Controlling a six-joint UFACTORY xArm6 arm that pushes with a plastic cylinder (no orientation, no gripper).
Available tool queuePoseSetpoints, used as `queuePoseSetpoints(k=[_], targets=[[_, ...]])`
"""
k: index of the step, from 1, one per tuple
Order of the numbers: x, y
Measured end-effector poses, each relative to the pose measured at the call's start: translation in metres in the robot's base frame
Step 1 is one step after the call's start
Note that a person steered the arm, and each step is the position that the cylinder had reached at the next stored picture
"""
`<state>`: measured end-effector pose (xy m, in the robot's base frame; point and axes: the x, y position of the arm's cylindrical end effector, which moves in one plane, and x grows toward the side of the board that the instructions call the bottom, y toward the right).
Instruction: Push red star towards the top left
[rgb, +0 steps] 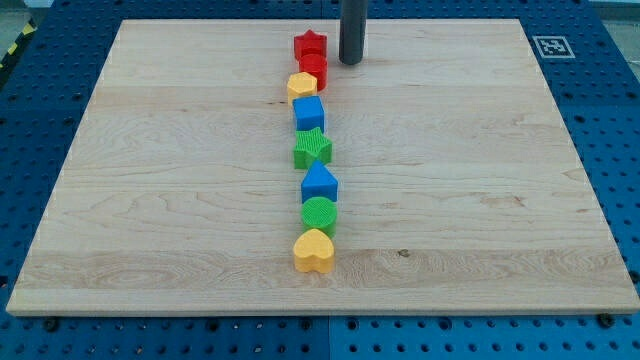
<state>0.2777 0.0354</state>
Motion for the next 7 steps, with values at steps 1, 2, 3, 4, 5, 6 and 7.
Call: queuePoseSetpoints(k=[1,2,3,4,5,6,7], targets=[[-0.002,-0.011],[-0.005,-0.043],[-0.018,-0.061],[-0.041,-0.084],[-0.039,-0.102],[-0.015,-0.107],[-0.015,-0.132]])
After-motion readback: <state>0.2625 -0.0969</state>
